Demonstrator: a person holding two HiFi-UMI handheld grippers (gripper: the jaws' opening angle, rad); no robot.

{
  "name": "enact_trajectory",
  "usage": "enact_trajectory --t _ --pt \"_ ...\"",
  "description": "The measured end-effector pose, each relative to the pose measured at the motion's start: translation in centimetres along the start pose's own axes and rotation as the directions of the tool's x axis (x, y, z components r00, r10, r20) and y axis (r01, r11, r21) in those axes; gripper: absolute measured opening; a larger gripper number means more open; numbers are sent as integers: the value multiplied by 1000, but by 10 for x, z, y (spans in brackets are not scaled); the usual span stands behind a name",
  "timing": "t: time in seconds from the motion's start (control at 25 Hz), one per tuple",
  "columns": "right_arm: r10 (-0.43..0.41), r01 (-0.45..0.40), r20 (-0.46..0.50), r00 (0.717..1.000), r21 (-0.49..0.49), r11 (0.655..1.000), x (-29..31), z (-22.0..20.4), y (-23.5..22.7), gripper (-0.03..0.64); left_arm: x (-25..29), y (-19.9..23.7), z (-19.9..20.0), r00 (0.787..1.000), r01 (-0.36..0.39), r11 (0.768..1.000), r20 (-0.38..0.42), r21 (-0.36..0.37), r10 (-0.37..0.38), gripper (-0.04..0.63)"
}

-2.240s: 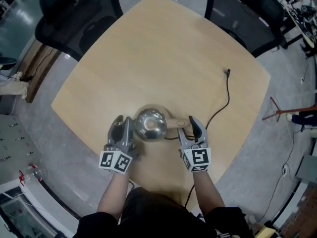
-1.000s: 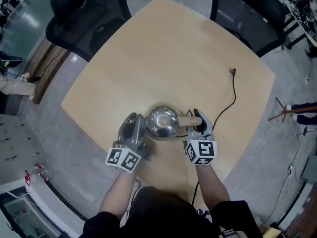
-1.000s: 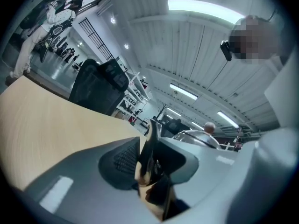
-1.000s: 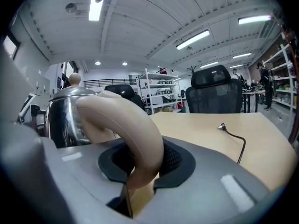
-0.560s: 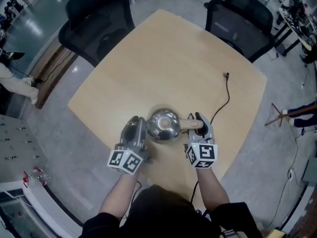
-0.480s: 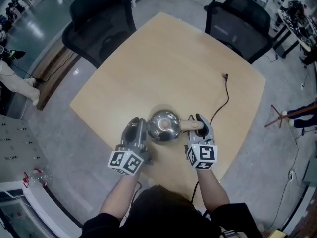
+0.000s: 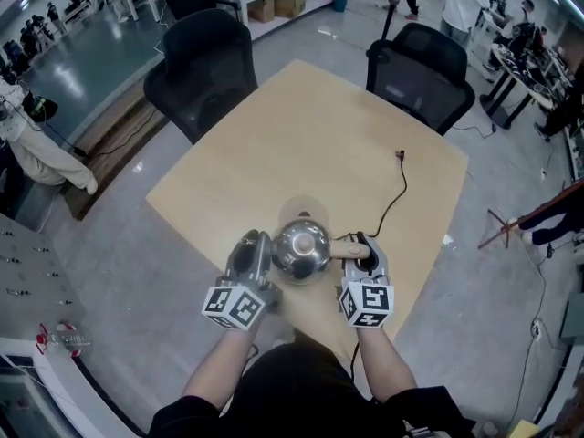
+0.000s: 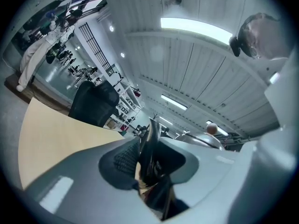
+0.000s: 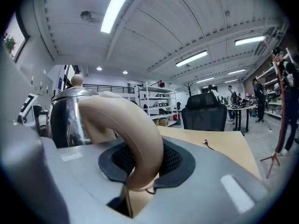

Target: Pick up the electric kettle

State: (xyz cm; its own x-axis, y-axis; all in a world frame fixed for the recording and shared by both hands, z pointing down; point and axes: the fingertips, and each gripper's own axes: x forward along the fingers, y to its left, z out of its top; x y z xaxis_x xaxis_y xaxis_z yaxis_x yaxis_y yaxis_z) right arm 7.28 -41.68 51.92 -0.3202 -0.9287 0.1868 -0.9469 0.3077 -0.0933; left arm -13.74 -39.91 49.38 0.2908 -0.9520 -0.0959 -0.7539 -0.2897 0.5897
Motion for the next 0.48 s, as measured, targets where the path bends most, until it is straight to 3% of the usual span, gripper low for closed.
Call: enact_trajectory --t 0.48 --pt "-47 47 20 999 11 999 -67 -8 12 86 -52 -26 -6 999 47 999 -4 -17 -47 98"
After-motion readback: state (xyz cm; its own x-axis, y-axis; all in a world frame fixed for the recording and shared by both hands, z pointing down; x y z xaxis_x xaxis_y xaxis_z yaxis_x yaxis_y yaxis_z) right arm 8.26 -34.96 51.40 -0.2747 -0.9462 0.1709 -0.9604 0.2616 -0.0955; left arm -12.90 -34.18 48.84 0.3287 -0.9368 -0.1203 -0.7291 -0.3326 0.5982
